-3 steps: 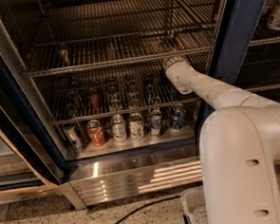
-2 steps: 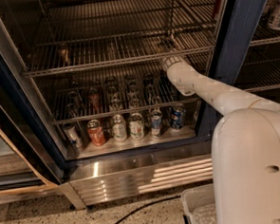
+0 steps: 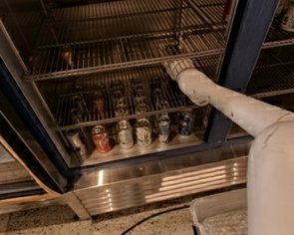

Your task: Pick redbull can from middle shelf of fridge

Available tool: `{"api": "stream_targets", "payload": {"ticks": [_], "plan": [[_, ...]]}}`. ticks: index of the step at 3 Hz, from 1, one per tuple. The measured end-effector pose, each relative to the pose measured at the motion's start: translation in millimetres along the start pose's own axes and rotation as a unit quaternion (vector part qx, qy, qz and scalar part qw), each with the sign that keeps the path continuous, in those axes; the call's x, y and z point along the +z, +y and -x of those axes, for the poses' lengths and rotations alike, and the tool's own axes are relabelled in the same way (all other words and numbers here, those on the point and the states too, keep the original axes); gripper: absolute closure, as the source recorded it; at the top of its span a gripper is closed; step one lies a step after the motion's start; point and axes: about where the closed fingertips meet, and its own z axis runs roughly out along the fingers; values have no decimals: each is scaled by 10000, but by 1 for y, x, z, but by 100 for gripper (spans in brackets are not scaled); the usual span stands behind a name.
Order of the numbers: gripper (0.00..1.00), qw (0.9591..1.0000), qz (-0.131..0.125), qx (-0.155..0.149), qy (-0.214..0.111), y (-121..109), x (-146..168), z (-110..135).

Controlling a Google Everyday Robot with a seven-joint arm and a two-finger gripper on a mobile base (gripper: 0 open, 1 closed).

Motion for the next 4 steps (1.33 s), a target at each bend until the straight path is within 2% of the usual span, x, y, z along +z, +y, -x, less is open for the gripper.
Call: {"api": "stream_targets", "payload": {"ticks": [1, 3, 4], "plan": [[100, 9999, 148, -40, -10, 9, -9, 2], [100, 9962, 830, 142, 227, 28, -31, 23], [100, 9962, 831, 142, 227, 28, -31, 23]]}}
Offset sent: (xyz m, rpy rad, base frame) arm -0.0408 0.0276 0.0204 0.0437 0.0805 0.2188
